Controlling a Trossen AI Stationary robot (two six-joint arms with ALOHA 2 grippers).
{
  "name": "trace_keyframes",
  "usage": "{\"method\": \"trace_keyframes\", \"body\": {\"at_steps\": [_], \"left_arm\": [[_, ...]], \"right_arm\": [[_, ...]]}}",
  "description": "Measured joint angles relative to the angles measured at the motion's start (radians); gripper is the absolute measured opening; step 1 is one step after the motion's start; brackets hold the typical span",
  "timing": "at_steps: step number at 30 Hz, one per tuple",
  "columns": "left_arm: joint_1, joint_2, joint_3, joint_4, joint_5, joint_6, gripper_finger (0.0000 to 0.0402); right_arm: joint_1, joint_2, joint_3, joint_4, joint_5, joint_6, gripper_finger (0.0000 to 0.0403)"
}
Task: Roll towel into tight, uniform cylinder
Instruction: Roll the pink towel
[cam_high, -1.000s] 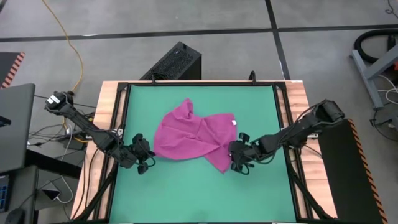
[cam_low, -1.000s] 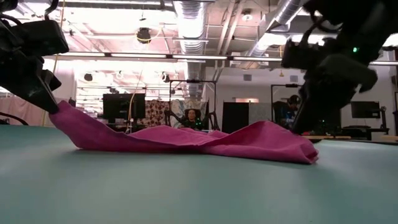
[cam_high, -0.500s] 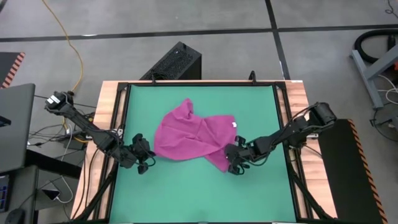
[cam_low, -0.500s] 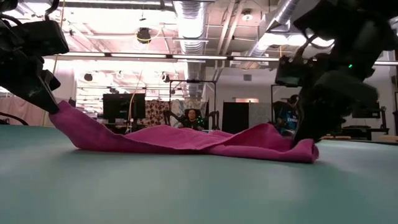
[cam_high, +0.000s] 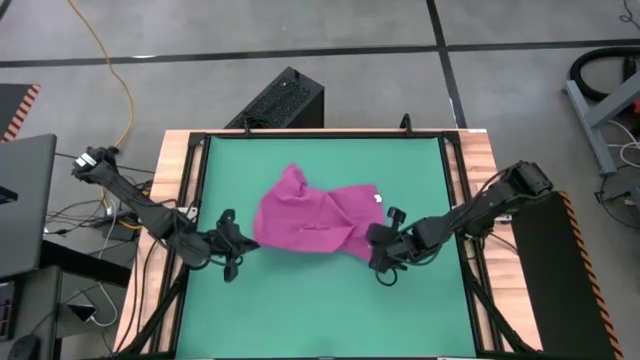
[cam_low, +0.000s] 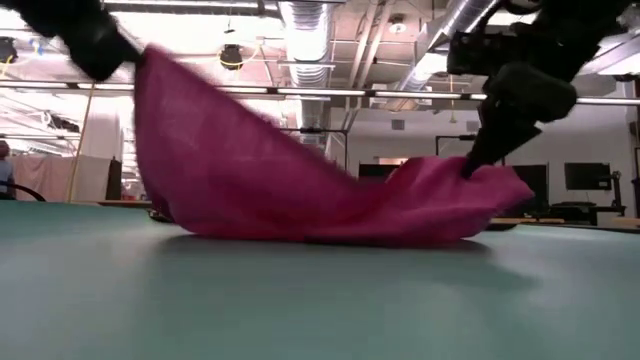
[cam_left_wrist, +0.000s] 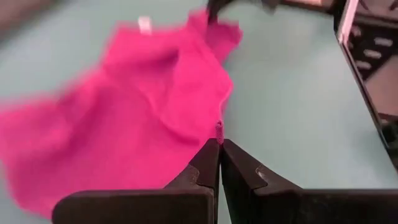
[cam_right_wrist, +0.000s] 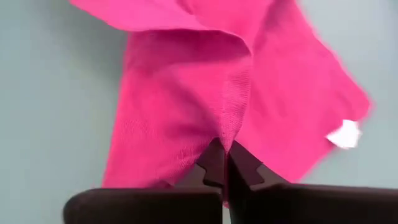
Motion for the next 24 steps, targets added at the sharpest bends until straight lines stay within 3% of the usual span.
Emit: {"method": "trace_keyframes", "body": {"at_steps": [6,13,19,24], "left_arm": [[-0.013,0.0,0.067,-0.058,-0.014,0.064,0.0],[-0.087,0.054,-0.018,-0.103,-0.001,-0.069,0.0],[-0.156,0.142,-0.071,-0.091,-0.002,-0.22,0.0],[-0.185,0.214,-0.072,-0.075,0.001,-0.24,0.0]], "right_arm": [[0.033,0.002,0.06,-0.007,-0.031,-0.03,0.0081],[0.181,0.003,0.067,0.192,-0.045,-0.067,0.0123],[0.292,0.09,0.067,0.184,0.036,0.225,0.0118],[0.313,0.231,0.067,0.018,0.074,0.528,0.0119]]}}
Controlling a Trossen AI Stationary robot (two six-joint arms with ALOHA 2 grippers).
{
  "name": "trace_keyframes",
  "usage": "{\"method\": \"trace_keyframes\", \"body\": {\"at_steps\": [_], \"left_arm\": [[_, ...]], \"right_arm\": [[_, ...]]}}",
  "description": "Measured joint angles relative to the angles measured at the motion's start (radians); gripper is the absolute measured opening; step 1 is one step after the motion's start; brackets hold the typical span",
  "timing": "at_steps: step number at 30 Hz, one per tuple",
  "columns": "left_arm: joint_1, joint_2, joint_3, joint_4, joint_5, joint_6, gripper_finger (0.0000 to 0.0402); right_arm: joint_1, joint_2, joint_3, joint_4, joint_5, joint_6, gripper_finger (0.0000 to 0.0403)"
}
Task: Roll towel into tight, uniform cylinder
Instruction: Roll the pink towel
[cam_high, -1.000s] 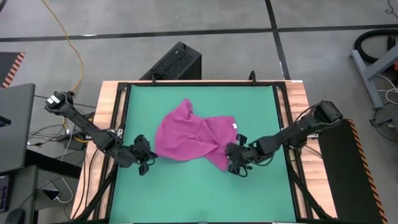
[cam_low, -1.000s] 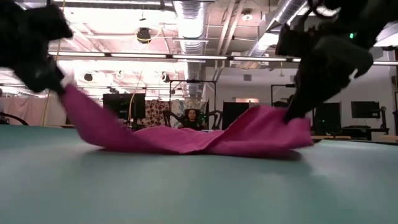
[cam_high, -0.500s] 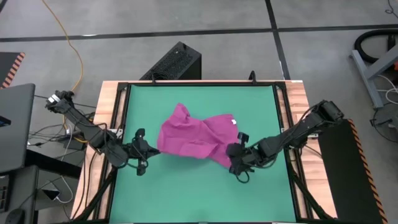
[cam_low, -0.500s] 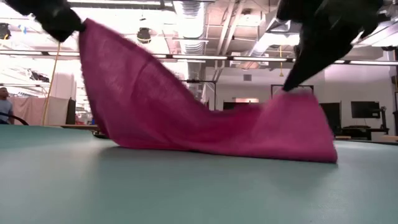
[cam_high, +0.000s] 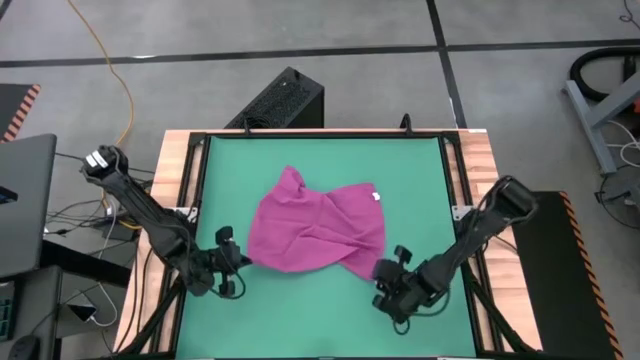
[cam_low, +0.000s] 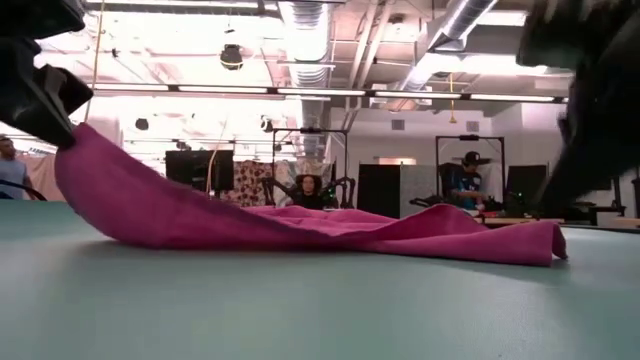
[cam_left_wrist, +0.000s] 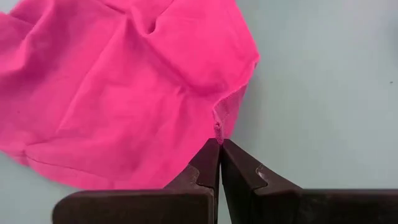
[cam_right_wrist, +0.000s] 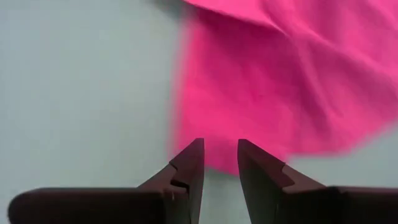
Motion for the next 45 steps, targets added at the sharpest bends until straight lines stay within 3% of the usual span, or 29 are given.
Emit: {"method": "trace_keyframes", "body": {"at_steps": [3,6,12,16,23,30,33,39,45], "left_arm": [[0.001,0.02,0.0,0.012,0.015,-0.025,0.0],[0.0,0.027,0.0,0.012,0.015,-0.04,0.0],[0.0,0.027,0.0,0.014,0.014,-0.034,0.0],[0.0,0.027,0.0,0.014,0.014,-0.024,0.0],[0.0,0.026,0.0,0.015,0.03,-0.025,0.0],[0.0,0.026,0.0,0.014,0.034,-0.026,0.0],[0.0,0.026,0.0,0.014,0.034,-0.026,0.0],[0.0,0.026,0.0,0.018,0.022,-0.026,0.0],[0.001,0.026,0.034,0.057,-0.076,0.03,0.0]], "right_arm": [[-0.007,0.053,-0.001,-0.073,-0.036,0.222,0.0131],[0.001,0.057,0.0,-0.065,-0.059,0.33,0.0152],[0.034,-0.008,0.002,-0.129,0.028,0.466,0.0182],[0.026,-0.017,0.001,-0.21,0.018,0.476,0.0187],[-0.017,0.045,-0.006,-0.131,-0.059,0.374,0.0187],[-0.045,0.088,-0.005,-0.109,-0.069,0.323,0.0185],[-0.05,0.089,-0.003,-0.105,-0.097,0.303,0.0158],[-0.048,0.089,0.009,-0.107,-0.114,0.29,0.002],[-0.049,0.095,0.118,-0.261,-0.128,0.281,0.0006]]}}
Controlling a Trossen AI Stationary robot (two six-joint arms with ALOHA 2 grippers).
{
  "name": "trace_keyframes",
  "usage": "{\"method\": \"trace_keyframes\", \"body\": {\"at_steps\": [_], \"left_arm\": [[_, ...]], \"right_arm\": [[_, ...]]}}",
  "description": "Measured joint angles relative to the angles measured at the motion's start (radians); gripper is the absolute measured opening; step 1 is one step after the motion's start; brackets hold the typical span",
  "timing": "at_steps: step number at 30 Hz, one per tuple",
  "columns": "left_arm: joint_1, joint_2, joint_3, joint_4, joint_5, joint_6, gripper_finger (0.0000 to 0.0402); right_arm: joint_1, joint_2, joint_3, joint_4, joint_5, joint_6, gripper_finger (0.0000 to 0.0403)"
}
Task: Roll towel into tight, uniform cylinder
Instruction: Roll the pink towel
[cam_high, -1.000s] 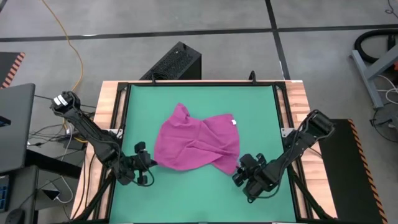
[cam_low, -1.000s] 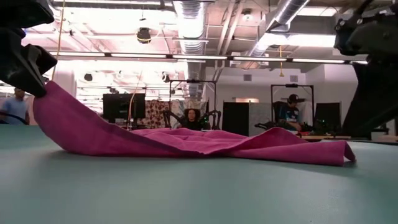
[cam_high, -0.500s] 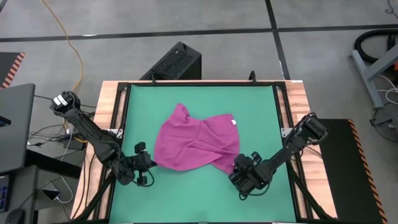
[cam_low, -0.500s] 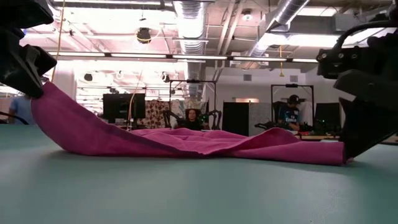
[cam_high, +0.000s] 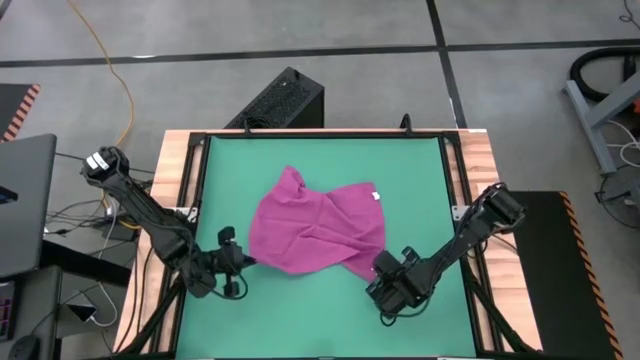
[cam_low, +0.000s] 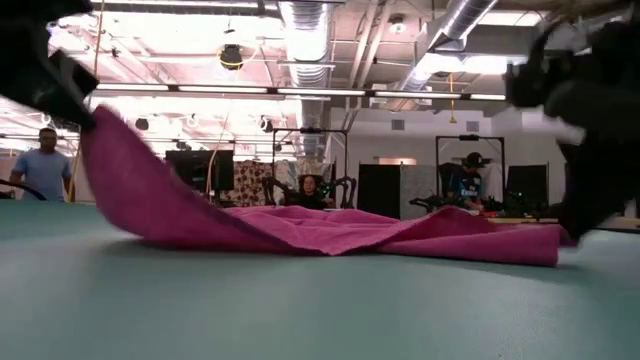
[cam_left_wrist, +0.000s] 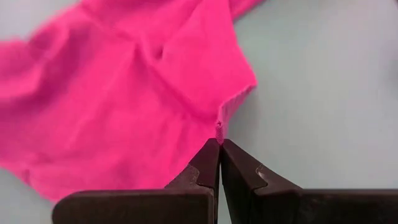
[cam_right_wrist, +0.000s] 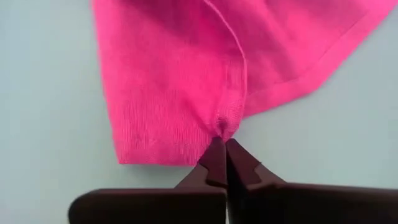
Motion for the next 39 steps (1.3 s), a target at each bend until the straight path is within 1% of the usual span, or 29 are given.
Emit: {"method": "trace_keyframes", "body": {"at_steps": [3,8,10,13,14,16,20,24,28,31,34,35,36,39], "left_arm": [[0.0,-0.005,0.042,0.0,-0.046,0.067,0.0],[0.003,-0.027,0.124,-0.022,-0.126,0.204,0.0],[0.003,-0.041,0.165,-0.063,-0.202,0.255,0.0],[0.003,-0.059,0.227,-0.143,-0.348,0.306,0.0],[0.003,-0.064,0.243,-0.17,-0.386,0.329,0.0],[0.01,-0.077,0.267,-0.214,-0.438,0.372,0.0],[0.065,-0.112,0.276,-0.261,-0.494,0.411,0.0],[0.171,-0.134,0.27,-0.342,-0.501,0.421,0.0],[0.308,-0.155,0.269,-0.423,-0.523,0.456,0.0],[0.42,-0.182,0.269,-0.428,-0.568,0.535,0.0],[0.547,-0.22,0.269,-0.353,-0.609,0.702,0.0],[0.591,-0.235,0.269,-0.305,-0.593,0.778,0.0],[0.637,-0.253,0.269,-0.256,-0.554,0.854,0.0],[0.76,-0.313,0.269,-0.079,-0.368,1.054,0.0]], "right_arm": [[0.001,0.0,0.087,-0.158,0.011,-0.001,0.0005],[0.001,-0.001,0.259,-0.434,0.094,-0.002,0.0002],[-0.001,-0.001,0.325,-0.54,0.134,0.007,0.0002],[-0.014,-0.001,0.405,-0.707,0.193,0.043,0.0001],[-0.022,-0.002,0.422,-0.73,0.212,0.058,0.0001],[-0.046,-0.02,0.428,-0.719,0.262,-0.003,0.0001],[-0.116,-0.051,0.433,-0.727,0.34,-0.063,0.0001],[-0.21,-0.056,0.441,-0.727,0.468,-0.162,0.0001],[-0.34,-0.064,0.467,-0.727,0.588,-0.311,0.0],[-0.448,-0.065,0.497,-0.728,0.666,-0.409,0.0],[-0.542,-0.065,0.547,-0.728,0.765,-0.529,0.0],[-0.57,-0.065,0.569,-0.728,0.797,-0.57,0.0],[-0.595,-0.065,0.593,-0.728,0.825,-0.609,0.0],[-0.647,-0.065,0.683,-0.729,0.876,-0.722,0.0]]}}
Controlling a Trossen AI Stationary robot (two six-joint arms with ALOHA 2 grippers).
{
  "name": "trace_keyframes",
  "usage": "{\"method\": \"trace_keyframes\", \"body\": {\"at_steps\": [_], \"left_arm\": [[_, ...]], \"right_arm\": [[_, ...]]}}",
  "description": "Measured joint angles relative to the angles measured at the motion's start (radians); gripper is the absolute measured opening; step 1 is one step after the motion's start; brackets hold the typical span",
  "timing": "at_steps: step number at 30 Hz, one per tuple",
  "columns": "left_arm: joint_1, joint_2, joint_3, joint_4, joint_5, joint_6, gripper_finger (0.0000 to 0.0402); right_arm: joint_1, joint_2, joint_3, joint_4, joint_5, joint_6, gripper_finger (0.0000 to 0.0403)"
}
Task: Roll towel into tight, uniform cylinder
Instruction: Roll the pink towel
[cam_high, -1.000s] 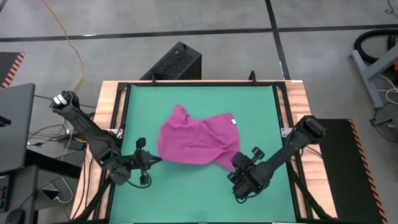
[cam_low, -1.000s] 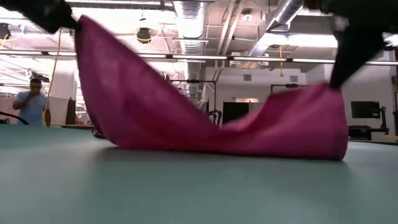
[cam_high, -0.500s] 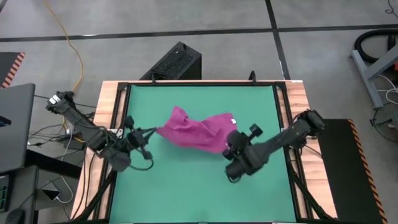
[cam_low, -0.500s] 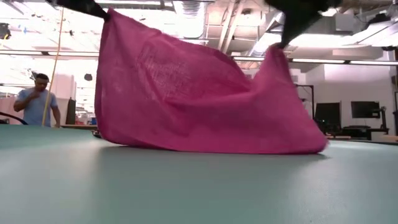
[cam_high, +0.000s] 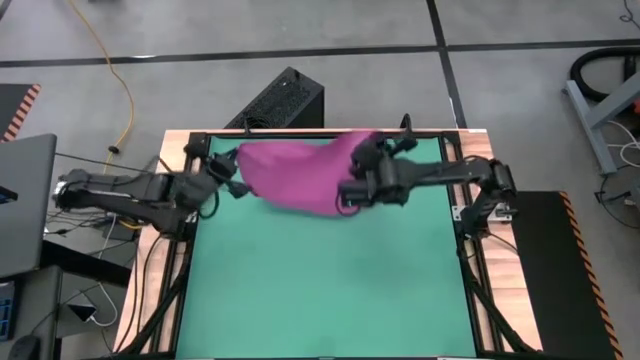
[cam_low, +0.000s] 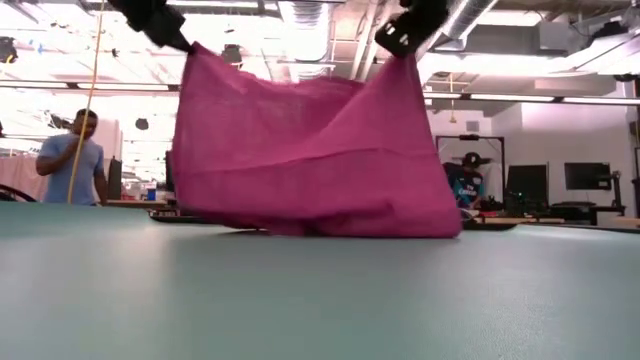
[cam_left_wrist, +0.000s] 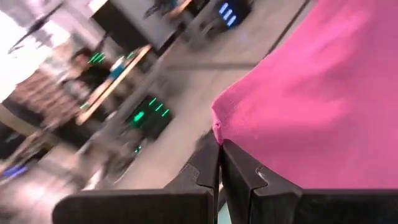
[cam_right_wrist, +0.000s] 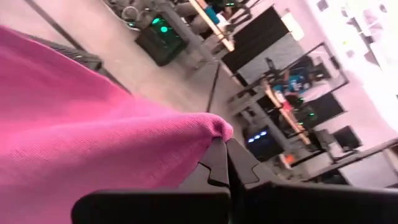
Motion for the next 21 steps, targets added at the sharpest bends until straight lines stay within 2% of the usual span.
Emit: {"method": "trace_keyframes", "body": {"at_steps": [4,6,9,15,21], "left_arm": [[0.137,-0.077,0.017,0.214,0.238,0.225,0.0],[0.19,-0.104,0.052,0.258,0.337,0.31,0.0],[0.25,-0.121,0.141,0.263,0.426,0.359,0.0],[0.271,-0.121,0.29,0.103,0.504,0.309,0.0],[0.254,-0.134,0.299,-0.212,0.51,0.109,0.0]], "right_arm": [[-0.043,0.0,0.154,0.0,0.055,-0.178,0.0],[-0.063,-0.002,0.235,0.001,0.062,-0.25,0.0],[-0.086,-0.014,0.333,0.002,0.06,-0.291,0.0],[-0.03,-0.061,0.374,0.005,0.051,-0.277,0.0],[0.127,-0.062,0.338,0.002,-0.039,-0.163,0.0]]}}
